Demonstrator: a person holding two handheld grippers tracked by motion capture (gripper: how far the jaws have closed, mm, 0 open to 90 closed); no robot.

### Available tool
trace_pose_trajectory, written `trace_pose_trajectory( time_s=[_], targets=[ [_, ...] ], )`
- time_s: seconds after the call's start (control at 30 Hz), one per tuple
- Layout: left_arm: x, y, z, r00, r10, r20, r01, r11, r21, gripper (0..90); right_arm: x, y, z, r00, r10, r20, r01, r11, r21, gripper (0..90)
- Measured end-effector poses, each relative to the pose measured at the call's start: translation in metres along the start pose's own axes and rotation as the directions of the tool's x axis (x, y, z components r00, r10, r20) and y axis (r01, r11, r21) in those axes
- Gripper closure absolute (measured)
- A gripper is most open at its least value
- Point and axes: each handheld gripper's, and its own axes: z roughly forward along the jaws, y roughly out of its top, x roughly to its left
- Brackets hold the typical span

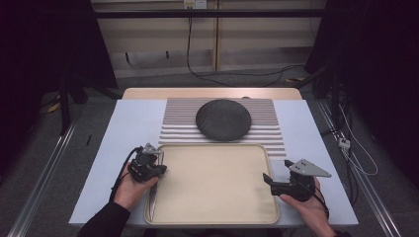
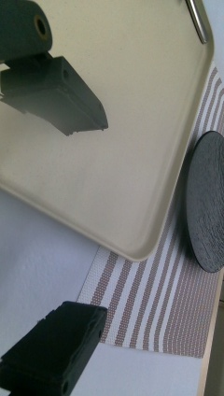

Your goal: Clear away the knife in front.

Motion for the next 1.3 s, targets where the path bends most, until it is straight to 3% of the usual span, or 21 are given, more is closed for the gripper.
trace_pose_trajectory(
  time_s=[0.13, 0.27, 0.37, 0.53, 0.6, 0.67, 0.77, 0.83, 1.0, 1.13, 1.2, 1.3],
  targets=[
    [-0.001, 0.001, -0.002, 0.9998, -0.003, 0.017, 0.004, 0.9995, -0.032, 86.3, 0.000, 0.000, 0.001, 1.0000, 0.000, 0.000, 0.000, 1.000, 0.002, 8.9],
    [-0.002, 0.002, -0.006, 0.9999, 0.011, 0.012, -0.010, 0.9969, -0.078, 75.6, -0.001, 0.000, 0.001, 1.0000, -0.001, 0.000, 0.001, 1.000, 0.001, 8.9],
    [-0.002, 0.002, -0.008, 0.9995, -0.012, 0.029, 0.015, 0.9925, -0.122, 58.0, -0.001, 0.000, 0.001, 1.0000, 0.000, -0.001, 0.000, 1.000, 0.001, 8.9],
    [-0.001, 0.003, -0.011, 0.9997, -0.021, 0.012, 0.023, 0.9853, -0.169, 30.6, -0.001, 0.000, 0.001, 1.0000, 0.006, -0.001, -0.006, 1.000, 0.001, 8.9],
    [-0.001, 0.004, -0.014, 0.9982, -0.060, -0.008, 0.057, 0.9777, -0.202, 19.4, -0.001, 0.000, 0.001, 1.0000, 0.008, -0.001, -0.008, 1.000, 0.002, 8.8],
    [-0.001, 0.004, -0.019, 0.9972, -0.073, -0.014, 0.068, 0.9700, -0.233, 13.5, -0.001, 0.000, 0.001, 1.0000, 0.007, -0.004, -0.007, 1.000, 0.000, 8.8],
    [-0.002, 0.005, -0.028, 0.9977, -0.067, -0.009, 0.062, 0.9601, -0.273, 6.9, -0.001, 0.000, 0.001, 0.9999, 0.010, -0.006, -0.010, 1.000, -0.002, 8.8],
    [-0.004, 0.003, -0.032, 0.9984, -0.050, -0.025, 0.040, 0.9544, -0.296, 5.9, -0.001, 0.000, 0.001, 0.9999, 0.010, -0.006, -0.010, 1.000, -0.003, 8.8],
    [-0.009, -0.001, -0.041, 0.9980, -0.015, -0.061, -0.004, 0.9531, -0.303, 5.9, -0.002, 0.000, 0.001, 0.9998, 0.017, -0.004, -0.017, 1.000, -0.005, 8.6],
    [-0.010, -0.006, -0.046, 0.9977, -0.017, -0.066, -0.005, 0.9487, -0.316, 6.0, -0.002, 0.000, 0.001, 0.9999, 0.017, -0.001, -0.017, 1.000, -0.008, 8.5],
    [-0.010, -0.009, -0.048, 0.9965, -0.016, -0.082, -0.010, 0.9516, -0.307, 6.2, -0.002, 0.000, 0.000, 0.9998, 0.018, -0.001, -0.018, 1.000, -0.007, 8.4],
    [-0.009, -0.015, -0.050, 0.9961, -0.042, -0.078, 0.017, 0.9543, -0.298, 6.2, -0.002, 0.000, 0.000, 0.9998, 0.019, 0.001, -0.019, 1.000, -0.007, 8.5]
  ],
)
